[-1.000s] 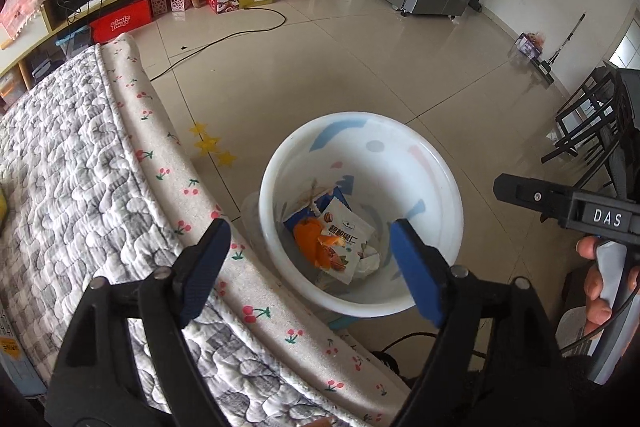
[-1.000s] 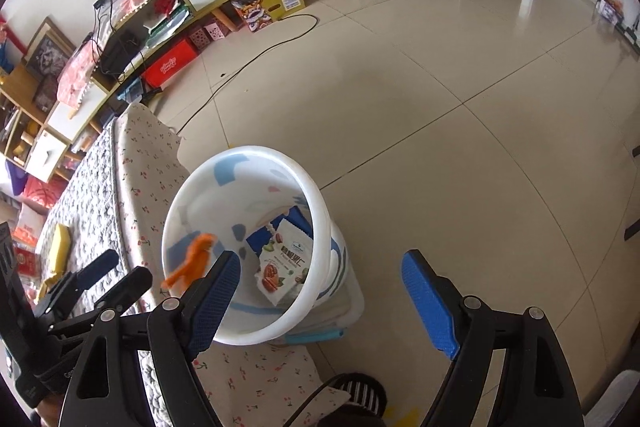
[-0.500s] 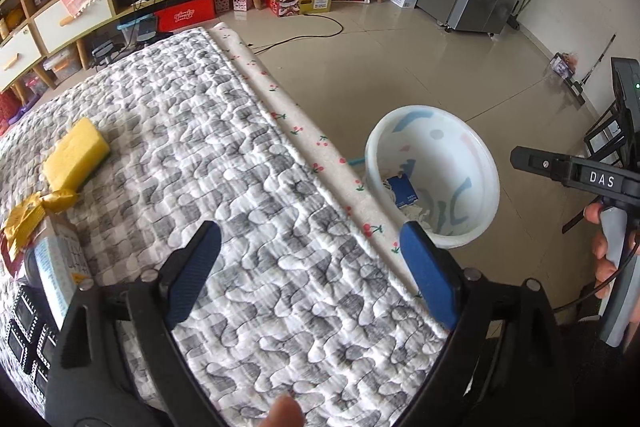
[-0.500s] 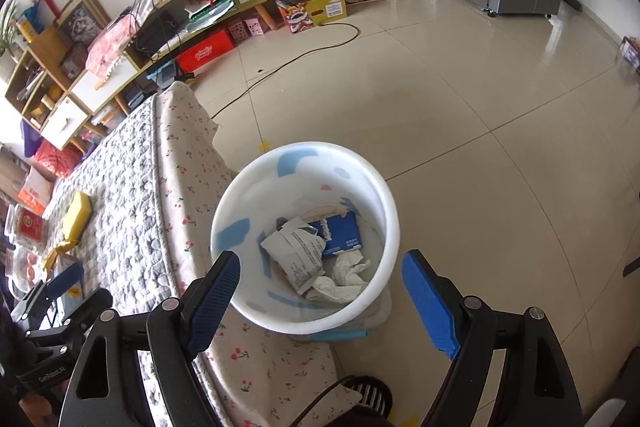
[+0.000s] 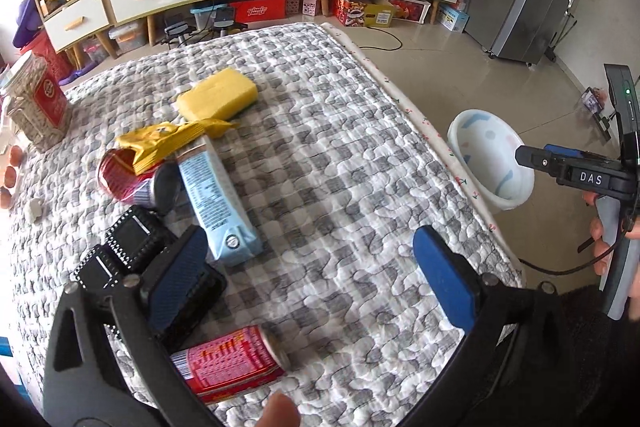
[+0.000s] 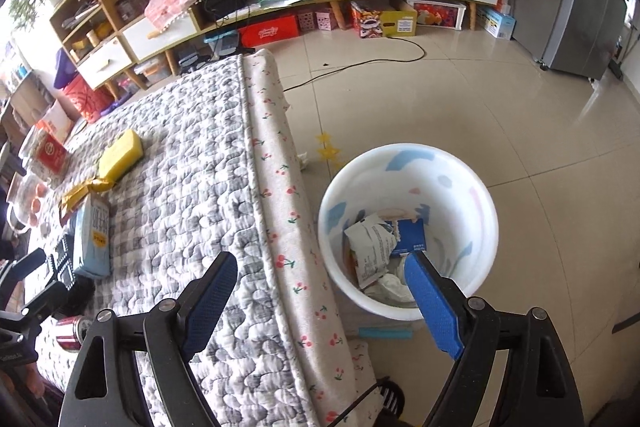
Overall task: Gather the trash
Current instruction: 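Move both tools back over the quilt toward the red can, then grasp the red can with the left tool and lift it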
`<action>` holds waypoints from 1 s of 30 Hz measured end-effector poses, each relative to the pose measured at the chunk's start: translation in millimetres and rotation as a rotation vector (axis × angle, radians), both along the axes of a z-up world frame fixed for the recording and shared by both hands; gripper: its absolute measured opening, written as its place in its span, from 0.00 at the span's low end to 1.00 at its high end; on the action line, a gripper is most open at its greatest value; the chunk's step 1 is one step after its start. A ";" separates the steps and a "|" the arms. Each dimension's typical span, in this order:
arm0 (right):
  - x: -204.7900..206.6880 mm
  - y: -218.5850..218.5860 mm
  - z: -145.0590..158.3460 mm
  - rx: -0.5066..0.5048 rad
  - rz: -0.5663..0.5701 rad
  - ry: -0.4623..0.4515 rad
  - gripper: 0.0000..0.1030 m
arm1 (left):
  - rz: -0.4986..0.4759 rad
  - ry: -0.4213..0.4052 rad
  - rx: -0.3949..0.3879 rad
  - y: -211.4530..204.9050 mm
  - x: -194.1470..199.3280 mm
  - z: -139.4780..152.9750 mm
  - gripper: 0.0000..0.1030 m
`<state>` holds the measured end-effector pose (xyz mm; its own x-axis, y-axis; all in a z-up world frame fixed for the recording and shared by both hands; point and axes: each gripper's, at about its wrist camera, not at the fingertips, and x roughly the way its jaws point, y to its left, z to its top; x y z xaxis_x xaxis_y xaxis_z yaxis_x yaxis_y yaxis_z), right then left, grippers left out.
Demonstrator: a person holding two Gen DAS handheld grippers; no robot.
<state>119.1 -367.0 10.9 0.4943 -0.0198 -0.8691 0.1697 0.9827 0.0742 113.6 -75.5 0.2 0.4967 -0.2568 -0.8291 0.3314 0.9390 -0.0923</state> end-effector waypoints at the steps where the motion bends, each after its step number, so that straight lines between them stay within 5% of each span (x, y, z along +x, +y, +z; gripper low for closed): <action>1: 0.5 7.7 -1.2 -0.007 0.015 0.003 0.85 | 0.010 0.005 0.001 9.6 -2.5 -1.2 0.99; 10: -6.4 57.0 -18.1 -0.064 0.148 0.046 0.85 | 0.051 0.057 -0.004 82.7 -30.9 -19.3 0.99; 19: -17.8 84.9 -31.2 -0.121 0.228 0.078 0.85 | 0.037 0.166 -0.045 106.5 -55.2 -44.5 0.99; 30: -15.3 91.3 -38.0 -0.125 0.237 0.094 0.85 | 0.364 0.147 -0.040 64.8 -63.8 -58.2 0.99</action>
<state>103.8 -275.7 -27.0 0.4151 -0.0233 -0.9095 -0.0653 0.9963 -0.0553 49.8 -10.6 -58.0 0.4377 -0.1193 -0.8912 -0.0416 0.9874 -0.1526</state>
